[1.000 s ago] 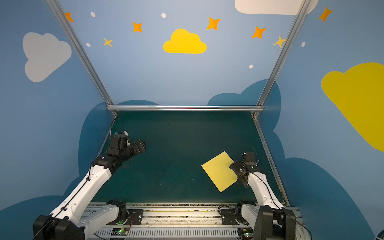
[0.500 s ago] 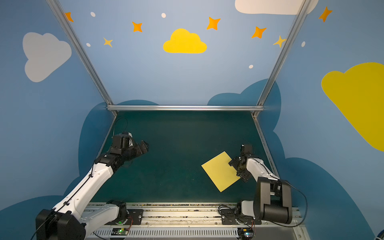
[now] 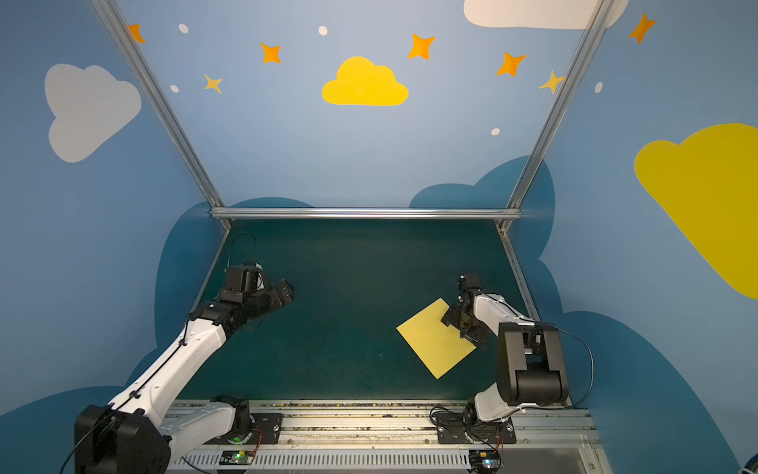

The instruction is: Fold a paper plane with a square sheet of paper (fold left side to right side)

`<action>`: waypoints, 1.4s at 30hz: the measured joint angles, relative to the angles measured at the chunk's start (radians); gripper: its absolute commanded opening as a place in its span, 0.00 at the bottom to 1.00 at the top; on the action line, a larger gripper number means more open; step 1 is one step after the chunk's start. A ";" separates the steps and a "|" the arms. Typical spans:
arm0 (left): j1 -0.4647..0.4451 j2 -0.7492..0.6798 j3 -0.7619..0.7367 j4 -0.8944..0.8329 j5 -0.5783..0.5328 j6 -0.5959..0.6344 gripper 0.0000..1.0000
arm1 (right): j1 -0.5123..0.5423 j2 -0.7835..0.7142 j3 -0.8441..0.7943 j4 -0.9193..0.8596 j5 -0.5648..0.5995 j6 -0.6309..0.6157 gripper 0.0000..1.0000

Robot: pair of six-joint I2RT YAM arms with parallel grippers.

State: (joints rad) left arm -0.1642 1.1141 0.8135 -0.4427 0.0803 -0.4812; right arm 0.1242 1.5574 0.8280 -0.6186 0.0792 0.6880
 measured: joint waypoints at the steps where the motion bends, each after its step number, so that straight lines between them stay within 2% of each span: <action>1: 0.000 0.000 0.000 -0.003 -0.002 0.003 1.00 | 0.027 0.010 0.011 0.010 -0.003 -0.001 0.95; 7: -0.006 0.005 0.000 -0.012 -0.007 0.015 1.00 | 0.213 0.101 0.116 0.069 -0.031 0.008 0.94; 11: -0.018 0.017 0.000 -0.013 -0.008 0.018 1.00 | 0.350 0.152 0.187 0.176 -0.162 0.015 0.94; 14: -0.034 0.027 0.000 -0.018 -0.010 0.018 1.00 | 0.369 0.146 0.195 0.199 -0.232 0.012 0.95; 17: -0.054 0.032 0.000 -0.020 -0.011 0.021 1.00 | 0.270 0.126 0.191 0.193 -0.262 -0.002 0.95; 24: -0.086 0.038 0.002 -0.024 -0.014 0.026 1.00 | -0.092 0.074 0.140 0.164 -0.275 -0.070 0.95; 30: -0.094 0.039 0.002 -0.026 -0.014 0.032 1.00 | -0.290 0.070 0.085 0.138 -0.301 -0.113 0.95; 35: -0.096 0.039 0.002 -0.026 -0.006 0.033 1.00 | -0.351 0.065 0.075 0.137 -0.309 -0.122 0.95; 42: -0.096 0.038 0.013 -0.026 0.001 0.037 1.00 | -0.341 0.041 0.043 0.159 -0.327 -0.129 0.95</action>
State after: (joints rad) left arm -0.2604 1.1519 0.8268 -0.4683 0.0814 -0.4446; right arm -0.2173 1.5986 0.8707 -0.4591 -0.2474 0.5587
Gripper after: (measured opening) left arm 0.998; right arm 0.946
